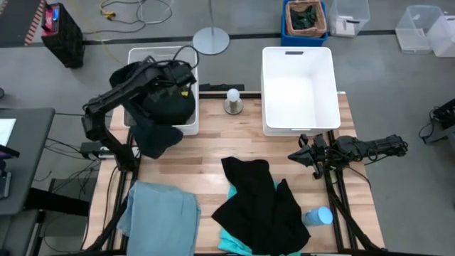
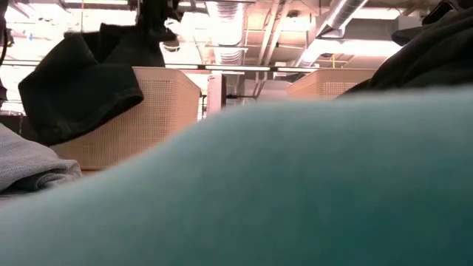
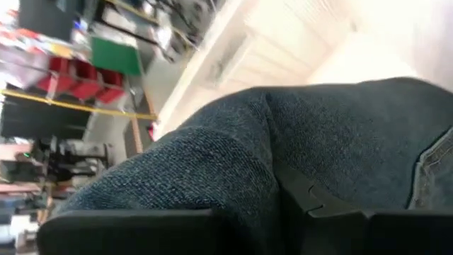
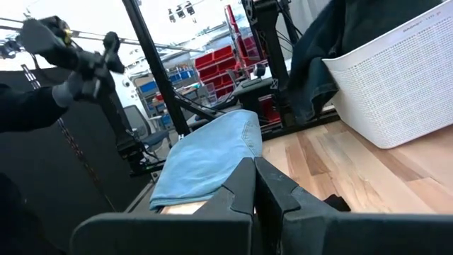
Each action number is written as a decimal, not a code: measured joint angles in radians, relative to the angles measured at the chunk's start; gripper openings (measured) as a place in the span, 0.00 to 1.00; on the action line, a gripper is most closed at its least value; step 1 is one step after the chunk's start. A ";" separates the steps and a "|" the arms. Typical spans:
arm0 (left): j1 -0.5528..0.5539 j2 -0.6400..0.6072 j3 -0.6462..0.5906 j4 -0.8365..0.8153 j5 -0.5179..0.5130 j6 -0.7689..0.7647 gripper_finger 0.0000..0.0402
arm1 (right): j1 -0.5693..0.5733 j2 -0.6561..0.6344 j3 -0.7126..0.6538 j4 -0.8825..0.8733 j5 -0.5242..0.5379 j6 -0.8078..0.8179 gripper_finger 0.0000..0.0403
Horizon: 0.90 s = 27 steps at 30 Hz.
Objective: Sort clothes
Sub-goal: Put the dark blue pants into the left white laundry bin
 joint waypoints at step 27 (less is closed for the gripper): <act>0.037 -0.002 -0.266 0.107 0.505 -0.094 0.51 | 0.000 0.000 0.000 0.000 0.000 0.000 0.06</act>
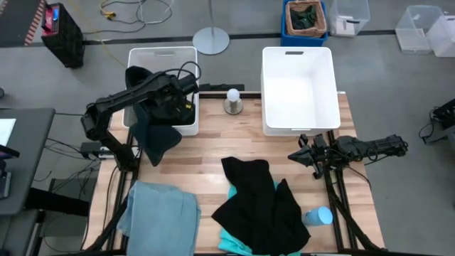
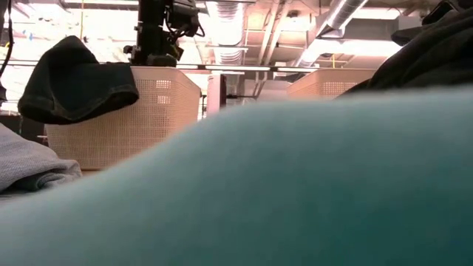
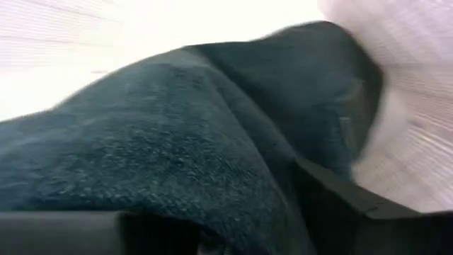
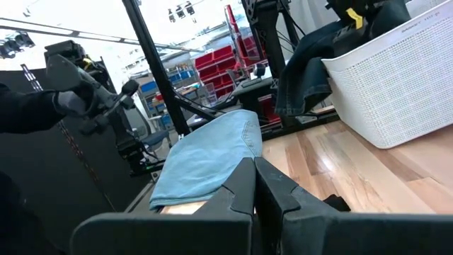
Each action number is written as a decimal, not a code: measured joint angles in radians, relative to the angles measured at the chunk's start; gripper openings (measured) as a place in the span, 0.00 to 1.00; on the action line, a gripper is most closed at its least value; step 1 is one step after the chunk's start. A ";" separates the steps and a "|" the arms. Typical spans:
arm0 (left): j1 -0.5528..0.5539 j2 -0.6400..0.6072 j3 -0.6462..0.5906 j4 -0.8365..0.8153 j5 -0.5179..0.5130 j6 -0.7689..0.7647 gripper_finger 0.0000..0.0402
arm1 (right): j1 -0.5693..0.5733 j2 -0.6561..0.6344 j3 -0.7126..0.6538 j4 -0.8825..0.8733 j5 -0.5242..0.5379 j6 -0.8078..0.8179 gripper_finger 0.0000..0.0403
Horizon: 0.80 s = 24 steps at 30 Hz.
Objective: Sort clothes
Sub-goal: Put the dark blue pants into the left white laundry bin
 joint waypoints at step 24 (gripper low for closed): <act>-0.001 -0.322 -0.001 0.191 0.057 -0.172 0.59 | -0.001 0.000 0.000 0.000 0.000 -0.002 0.06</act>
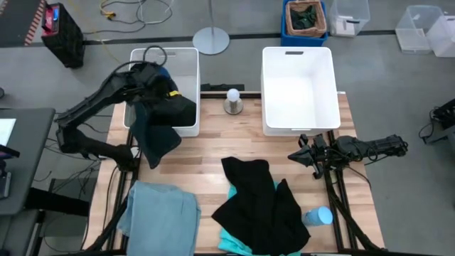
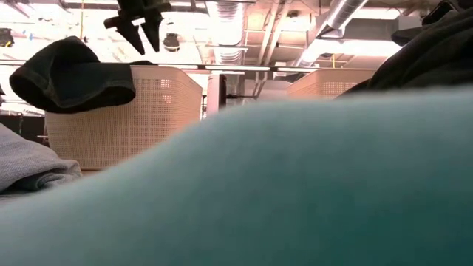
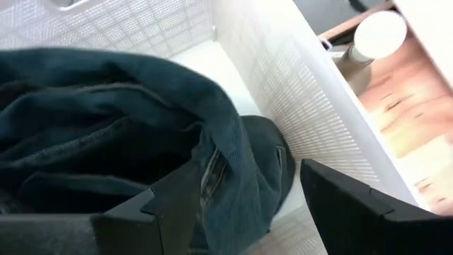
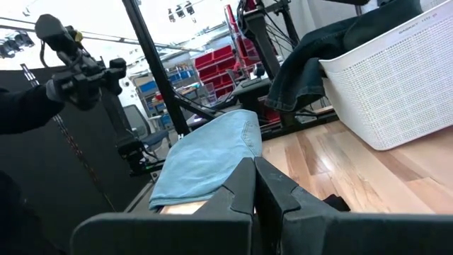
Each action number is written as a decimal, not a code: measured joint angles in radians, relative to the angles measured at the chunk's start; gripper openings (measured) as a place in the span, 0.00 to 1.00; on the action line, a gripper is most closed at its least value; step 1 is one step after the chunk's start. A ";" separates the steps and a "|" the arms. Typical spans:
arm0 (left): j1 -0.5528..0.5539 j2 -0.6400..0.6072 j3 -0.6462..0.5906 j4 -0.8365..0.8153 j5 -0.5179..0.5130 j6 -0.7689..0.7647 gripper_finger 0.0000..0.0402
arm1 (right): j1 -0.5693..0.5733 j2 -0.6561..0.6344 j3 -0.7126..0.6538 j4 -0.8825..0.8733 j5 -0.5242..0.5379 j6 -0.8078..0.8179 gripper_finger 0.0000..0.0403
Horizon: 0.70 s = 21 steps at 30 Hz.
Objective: Sort clothes
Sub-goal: Put the dark blue pants into the left white laundry bin
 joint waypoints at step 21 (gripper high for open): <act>-0.236 -0.225 0.002 -0.221 0.067 -0.276 0.59 | 0.000 0.000 0.000 0.000 0.000 0.001 0.06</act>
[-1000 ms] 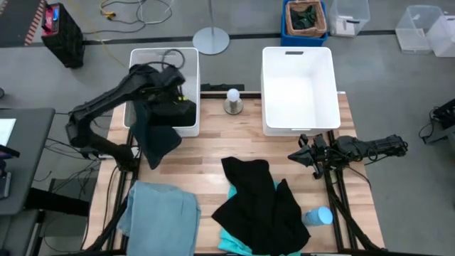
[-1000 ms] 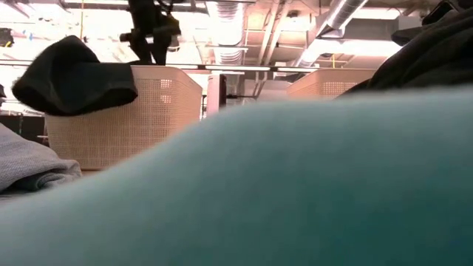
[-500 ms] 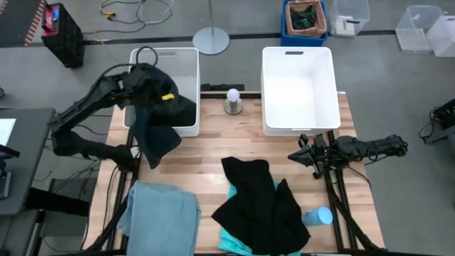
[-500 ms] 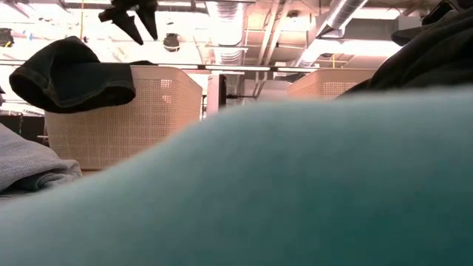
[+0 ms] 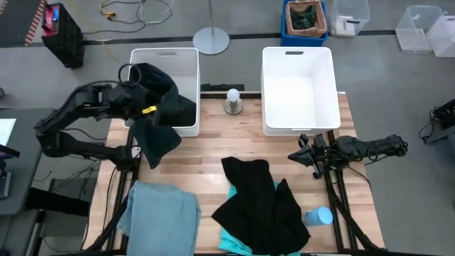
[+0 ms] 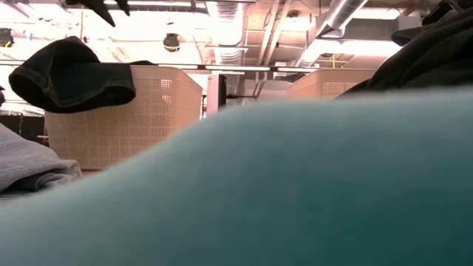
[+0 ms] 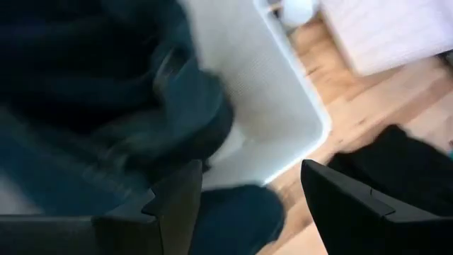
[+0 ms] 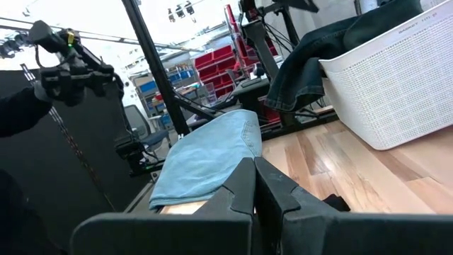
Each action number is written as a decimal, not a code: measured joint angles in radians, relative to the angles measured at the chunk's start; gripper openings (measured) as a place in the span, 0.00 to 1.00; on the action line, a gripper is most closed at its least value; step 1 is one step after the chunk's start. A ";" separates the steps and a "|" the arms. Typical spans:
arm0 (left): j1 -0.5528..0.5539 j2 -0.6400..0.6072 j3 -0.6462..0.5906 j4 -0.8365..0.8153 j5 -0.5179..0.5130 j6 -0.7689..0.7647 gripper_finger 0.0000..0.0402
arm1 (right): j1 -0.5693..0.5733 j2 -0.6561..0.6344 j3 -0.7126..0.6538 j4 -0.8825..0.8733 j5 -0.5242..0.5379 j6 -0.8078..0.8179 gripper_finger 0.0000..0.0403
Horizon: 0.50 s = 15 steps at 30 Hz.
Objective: Sort clothes
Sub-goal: Put the dark blue pants into the left white laundry bin
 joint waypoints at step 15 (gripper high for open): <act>-0.023 -0.045 0.000 -0.126 -0.004 -0.112 0.59 | 0.000 0.000 0.000 0.000 0.000 0.006 0.06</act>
